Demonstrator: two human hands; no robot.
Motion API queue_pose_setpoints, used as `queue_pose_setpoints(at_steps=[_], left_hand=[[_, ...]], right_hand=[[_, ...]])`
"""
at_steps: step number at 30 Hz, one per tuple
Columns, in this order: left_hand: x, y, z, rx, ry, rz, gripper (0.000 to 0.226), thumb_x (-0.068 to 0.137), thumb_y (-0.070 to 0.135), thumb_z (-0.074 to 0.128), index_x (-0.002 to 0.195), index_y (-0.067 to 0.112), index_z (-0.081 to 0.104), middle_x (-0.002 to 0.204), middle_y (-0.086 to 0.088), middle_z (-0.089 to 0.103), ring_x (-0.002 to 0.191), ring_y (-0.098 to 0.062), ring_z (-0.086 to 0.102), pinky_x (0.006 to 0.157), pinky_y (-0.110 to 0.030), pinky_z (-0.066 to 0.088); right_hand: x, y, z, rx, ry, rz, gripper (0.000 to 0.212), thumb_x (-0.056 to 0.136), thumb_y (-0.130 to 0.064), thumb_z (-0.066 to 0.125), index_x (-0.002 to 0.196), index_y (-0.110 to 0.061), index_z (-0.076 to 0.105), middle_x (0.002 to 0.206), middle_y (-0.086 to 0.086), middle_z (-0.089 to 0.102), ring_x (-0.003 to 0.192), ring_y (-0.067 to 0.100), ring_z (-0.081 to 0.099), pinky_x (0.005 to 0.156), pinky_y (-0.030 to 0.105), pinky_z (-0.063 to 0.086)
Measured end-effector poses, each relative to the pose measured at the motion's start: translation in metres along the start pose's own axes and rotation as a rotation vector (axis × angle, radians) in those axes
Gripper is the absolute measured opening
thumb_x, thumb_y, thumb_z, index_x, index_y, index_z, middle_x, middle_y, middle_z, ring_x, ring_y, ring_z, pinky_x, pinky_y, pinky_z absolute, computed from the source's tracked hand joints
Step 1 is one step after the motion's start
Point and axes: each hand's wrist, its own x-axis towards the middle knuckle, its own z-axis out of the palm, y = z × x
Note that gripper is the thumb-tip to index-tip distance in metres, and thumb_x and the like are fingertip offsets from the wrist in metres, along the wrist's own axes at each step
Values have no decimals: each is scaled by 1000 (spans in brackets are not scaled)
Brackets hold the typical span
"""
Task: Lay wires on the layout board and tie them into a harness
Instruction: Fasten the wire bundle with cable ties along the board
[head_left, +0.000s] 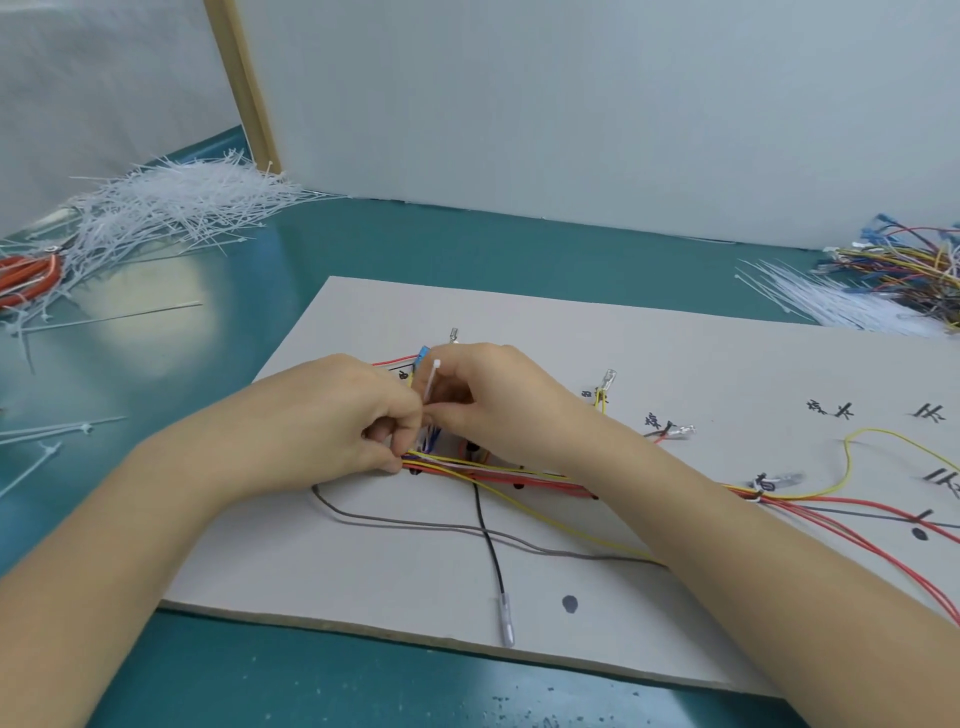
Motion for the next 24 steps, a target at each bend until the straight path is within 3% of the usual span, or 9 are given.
queue_pose_setpoints(at_steps=[5, 8, 10, 12, 15, 18, 24], left_hand=[[-4, 4, 1, 41, -5, 44, 33, 76, 18, 70, 63, 41, 49, 65, 21, 50, 75, 8, 49, 62, -9, 35], [-12, 6, 1, 66, 35, 121, 14, 75, 19, 72, 71, 30, 63, 70, 24, 55, 74, 6, 51, 64, -12, 38], [-17, 10, 1, 176, 65, 247, 4, 74, 23, 66, 72, 26, 69, 75, 19, 62, 64, 2, 57, 55, -15, 42], [-19, 13, 1, 326, 91, 340, 18, 78, 26, 54, 71, 24, 70, 75, 12, 65, 53, -12, 58, 43, -19, 40], [-19, 15, 4, 541, 149, 441, 26, 72, 3, 49, 69, 21, 68, 68, 6, 61, 45, -18, 53, 38, -19, 33], [-19, 17, 8, 612, 181, 484, 31, 65, -3, 48, 68, 20, 68, 64, 5, 58, 46, -16, 53, 37, -20, 32], [-21, 12, 12, 522, 154, 451, 26, 73, 3, 47, 74, 18, 67, 71, 2, 61, 52, -18, 56, 36, -25, 42]], right_hand=[[-2, 0, 1, 27, -65, 19, 10, 82, -5, 63, 90, -11, 61, 84, 5, 72, 77, 13, 65, 74, 25, 48], [-2, 1, 2, 54, -72, 23, 8, 85, -7, 62, 88, -14, 59, 82, 1, 73, 75, 5, 65, 73, 20, 48], [-2, 2, 0, 70, -79, 18, 6, 89, -8, 57, 86, -14, 59, 72, -9, 67, 65, -6, 59, 65, 8, 41], [-1, 2, -1, 84, -84, 21, 12, 91, -8, 53, 84, -16, 58, 66, -17, 61, 59, -12, 54, 60, 3, 36], [0, 3, -1, 139, -60, 26, 13, 90, -7, 55, 81, -17, 57, 64, -15, 62, 59, -8, 55, 61, 6, 38], [4, 7, 0, 200, 12, 25, 14, 86, -3, 61, 78, -14, 59, 77, 1, 67, 71, 9, 60, 76, 27, 48], [0, 4, 4, 40, -75, -18, 7, 84, -5, 62, 82, -9, 66, 73, -4, 64, 67, 6, 57, 69, 19, 45]])
